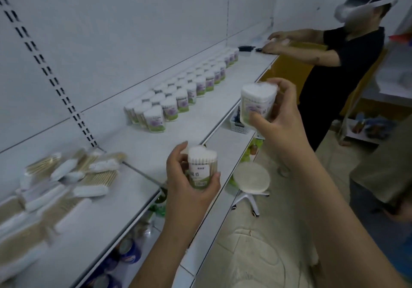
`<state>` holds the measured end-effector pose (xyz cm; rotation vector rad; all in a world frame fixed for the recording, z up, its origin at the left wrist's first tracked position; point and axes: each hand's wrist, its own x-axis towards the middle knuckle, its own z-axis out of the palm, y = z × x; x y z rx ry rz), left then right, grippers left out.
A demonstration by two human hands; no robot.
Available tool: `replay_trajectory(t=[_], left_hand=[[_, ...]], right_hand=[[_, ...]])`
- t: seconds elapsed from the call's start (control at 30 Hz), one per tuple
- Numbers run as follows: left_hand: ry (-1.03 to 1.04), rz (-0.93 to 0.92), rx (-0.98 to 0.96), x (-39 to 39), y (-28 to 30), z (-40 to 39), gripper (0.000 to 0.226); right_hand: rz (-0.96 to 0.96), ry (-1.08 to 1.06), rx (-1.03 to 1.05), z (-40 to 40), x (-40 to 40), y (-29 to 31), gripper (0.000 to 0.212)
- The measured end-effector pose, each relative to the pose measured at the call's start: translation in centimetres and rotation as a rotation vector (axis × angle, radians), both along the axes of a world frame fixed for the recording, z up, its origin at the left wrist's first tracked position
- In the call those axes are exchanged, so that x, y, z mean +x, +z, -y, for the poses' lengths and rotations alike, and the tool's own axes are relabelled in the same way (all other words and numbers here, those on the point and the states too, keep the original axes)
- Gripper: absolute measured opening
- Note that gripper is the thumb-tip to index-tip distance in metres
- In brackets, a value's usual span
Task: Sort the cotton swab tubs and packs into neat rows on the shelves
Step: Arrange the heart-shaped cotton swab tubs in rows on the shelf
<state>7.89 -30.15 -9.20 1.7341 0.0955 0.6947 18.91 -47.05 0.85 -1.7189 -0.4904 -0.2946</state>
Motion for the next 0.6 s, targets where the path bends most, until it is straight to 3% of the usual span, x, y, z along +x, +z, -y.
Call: replay_trajectory(t=[0.13, 0.33, 0.6], left_hand=[[0.026, 0.028, 0.065, 8.0, 0.8, -0.1, 0.072], [-0.076, 0.023, -0.069, 18.9, 3.7, 0.2, 0.040], [-0.104, -0.004, -0.032, 29.7, 6.6, 0.1, 0.034]], right_hand=[[0.007, -0.009, -0.013, -0.7, 6.8, -0.5, 0.058], [0.020, -0.026, 0.026, -2.1, 16.8, 1.0, 0.057], [0.015, -0.041, 0.155, -2.9, 28.7, 1.1, 0.053]])
